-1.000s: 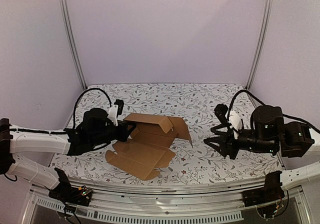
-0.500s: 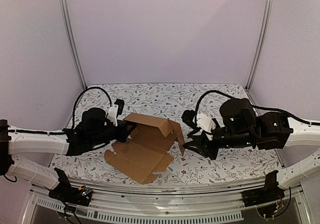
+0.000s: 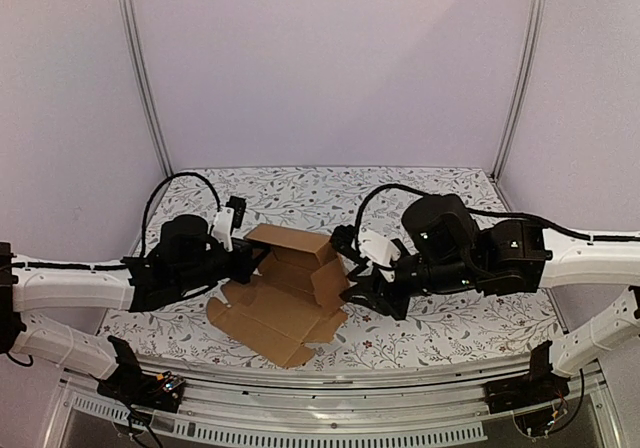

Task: Fold the paper box

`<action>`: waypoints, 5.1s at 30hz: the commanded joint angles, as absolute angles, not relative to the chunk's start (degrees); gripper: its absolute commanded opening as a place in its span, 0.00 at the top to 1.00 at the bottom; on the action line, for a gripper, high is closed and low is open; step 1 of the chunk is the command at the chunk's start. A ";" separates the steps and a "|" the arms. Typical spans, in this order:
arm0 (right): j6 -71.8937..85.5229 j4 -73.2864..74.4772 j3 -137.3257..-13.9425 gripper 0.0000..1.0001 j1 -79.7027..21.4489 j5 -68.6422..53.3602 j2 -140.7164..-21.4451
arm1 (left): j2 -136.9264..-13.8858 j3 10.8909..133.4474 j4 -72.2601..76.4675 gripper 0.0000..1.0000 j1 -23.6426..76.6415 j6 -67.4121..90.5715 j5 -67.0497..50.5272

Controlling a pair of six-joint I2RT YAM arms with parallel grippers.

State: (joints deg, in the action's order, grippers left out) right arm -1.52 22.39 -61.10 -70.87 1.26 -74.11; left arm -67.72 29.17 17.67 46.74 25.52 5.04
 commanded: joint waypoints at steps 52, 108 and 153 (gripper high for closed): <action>14.42 0.53 -71.24 0.59 -72.73 43.54 -101.43 | -70.80 36.85 -4.68 1.00 55.63 42.46 36.23; 12.12 -4.23 -74.54 1.00 -69.70 48.13 -112.09 | -61.14 34.26 -9.29 0.36 58.58 38.23 18.60; 2.36 -57.87 -49.79 1.00 -61.76 10.81 -120.70 | -85.66 45.98 14.97 1.00 47.83 27.83 -7.29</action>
State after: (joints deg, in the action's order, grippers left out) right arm 1.26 -54.83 -50.59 -62.17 11.33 -119.17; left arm -82.59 44.29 10.37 48.64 26.72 -6.59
